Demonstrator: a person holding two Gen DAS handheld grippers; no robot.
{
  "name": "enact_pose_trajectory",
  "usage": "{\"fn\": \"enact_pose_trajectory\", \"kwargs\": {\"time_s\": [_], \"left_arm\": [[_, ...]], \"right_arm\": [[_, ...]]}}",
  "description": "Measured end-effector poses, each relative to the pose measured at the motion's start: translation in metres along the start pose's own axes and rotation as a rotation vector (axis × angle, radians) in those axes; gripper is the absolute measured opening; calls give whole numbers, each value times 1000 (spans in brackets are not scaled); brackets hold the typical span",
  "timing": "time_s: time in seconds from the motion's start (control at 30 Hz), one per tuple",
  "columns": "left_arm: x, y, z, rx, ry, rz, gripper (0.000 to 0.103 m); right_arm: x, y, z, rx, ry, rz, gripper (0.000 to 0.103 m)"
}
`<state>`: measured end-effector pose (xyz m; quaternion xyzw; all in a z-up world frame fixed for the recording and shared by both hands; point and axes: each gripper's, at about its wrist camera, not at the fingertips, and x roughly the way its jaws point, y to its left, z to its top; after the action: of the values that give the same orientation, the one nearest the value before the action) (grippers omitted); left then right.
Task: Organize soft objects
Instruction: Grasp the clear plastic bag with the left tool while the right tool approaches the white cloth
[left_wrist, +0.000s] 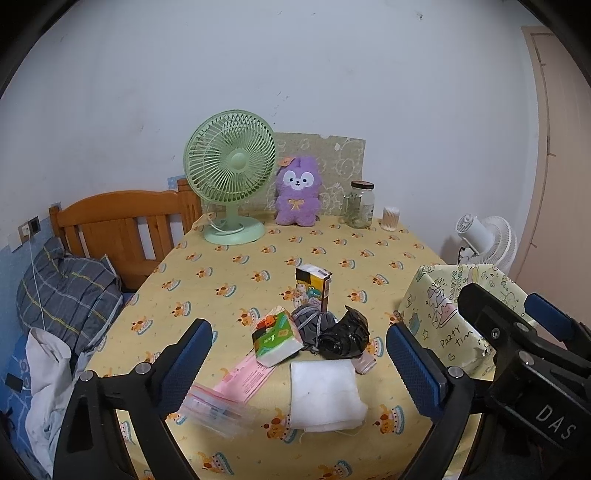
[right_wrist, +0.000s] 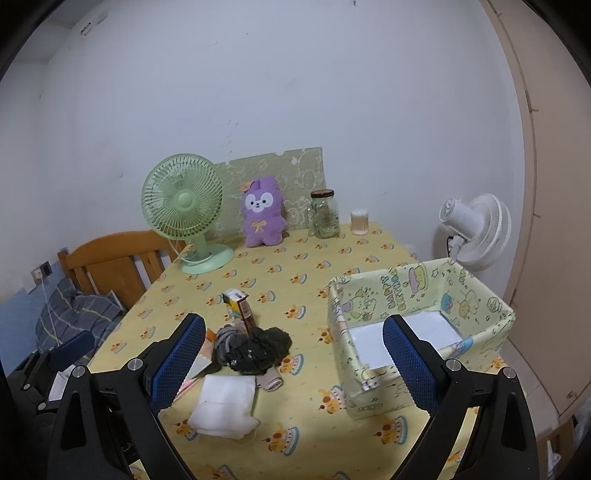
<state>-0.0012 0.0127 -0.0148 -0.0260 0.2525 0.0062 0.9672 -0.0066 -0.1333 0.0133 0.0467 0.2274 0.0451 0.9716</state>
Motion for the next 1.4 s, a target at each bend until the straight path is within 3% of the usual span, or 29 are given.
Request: {"fn": "enact_pose_trajectory", "kwargs": {"time_s": [0.63,1.4], "left_arm": [[21,28,-23,-13,64,52,94],[63,70,-52,-14,194,73,98]], "right_arm": [[28,30,-27,-11,56,18,95],[85,73,-63,-62,233,71,93]]}}
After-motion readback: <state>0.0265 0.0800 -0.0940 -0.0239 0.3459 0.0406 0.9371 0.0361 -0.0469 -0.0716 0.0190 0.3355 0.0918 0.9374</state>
